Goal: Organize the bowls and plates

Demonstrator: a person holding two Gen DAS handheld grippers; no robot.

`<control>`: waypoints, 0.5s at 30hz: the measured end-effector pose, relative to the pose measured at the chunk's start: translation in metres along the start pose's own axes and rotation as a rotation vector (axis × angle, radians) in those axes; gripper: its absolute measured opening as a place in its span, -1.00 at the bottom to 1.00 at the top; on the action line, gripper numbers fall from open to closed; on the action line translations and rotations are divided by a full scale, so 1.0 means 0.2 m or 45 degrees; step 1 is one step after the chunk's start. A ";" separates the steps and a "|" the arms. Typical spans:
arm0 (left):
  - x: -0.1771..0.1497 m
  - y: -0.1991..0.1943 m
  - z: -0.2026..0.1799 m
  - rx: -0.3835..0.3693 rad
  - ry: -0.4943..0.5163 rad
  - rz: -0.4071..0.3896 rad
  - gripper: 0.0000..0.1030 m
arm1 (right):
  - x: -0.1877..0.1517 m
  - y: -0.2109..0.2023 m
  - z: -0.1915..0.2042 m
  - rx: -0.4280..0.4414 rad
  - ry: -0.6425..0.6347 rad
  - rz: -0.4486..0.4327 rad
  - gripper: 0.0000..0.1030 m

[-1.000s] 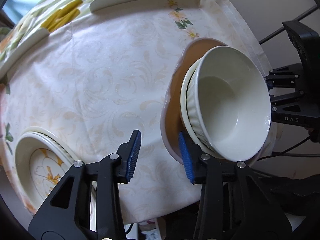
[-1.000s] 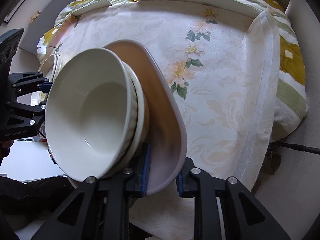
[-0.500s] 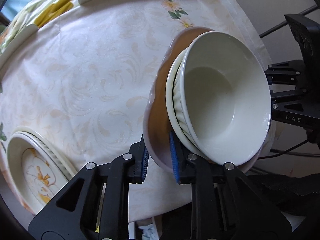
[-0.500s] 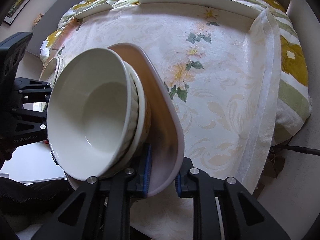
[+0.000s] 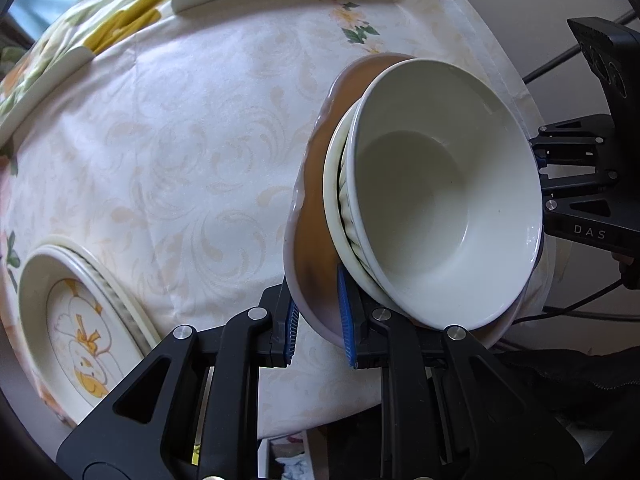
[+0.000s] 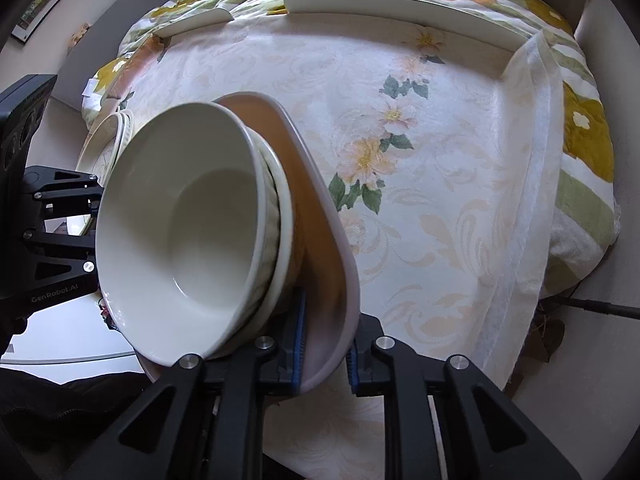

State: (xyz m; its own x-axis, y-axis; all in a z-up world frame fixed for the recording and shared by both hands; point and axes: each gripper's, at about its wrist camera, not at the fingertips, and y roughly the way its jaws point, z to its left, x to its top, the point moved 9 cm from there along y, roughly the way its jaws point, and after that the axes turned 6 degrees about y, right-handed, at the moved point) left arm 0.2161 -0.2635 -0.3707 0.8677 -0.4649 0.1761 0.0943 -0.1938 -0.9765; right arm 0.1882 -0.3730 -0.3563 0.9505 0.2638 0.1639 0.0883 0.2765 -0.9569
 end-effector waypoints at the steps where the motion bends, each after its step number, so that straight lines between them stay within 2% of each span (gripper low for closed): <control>1: 0.00 -0.01 0.01 0.005 -0.013 -0.007 -0.71 | 0.00 0.00 0.01 0.005 -0.004 -0.002 -0.69; 10: -0.10 -0.13 0.13 0.022 -0.160 -0.033 -0.73 | 0.05 -0.02 0.16 0.043 -0.100 0.018 -0.70; 15: -0.17 -0.28 0.26 0.045 -0.224 -0.076 -0.74 | 0.14 -0.08 0.32 0.045 -0.180 0.005 -0.70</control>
State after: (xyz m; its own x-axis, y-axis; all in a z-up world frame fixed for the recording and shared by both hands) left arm 0.2078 -0.1917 -0.3287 0.9318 -0.2942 0.2127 0.1628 -0.1851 -0.9692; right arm 0.1946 -0.3104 -0.3214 0.8993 0.3916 0.1949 0.0721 0.3068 -0.9490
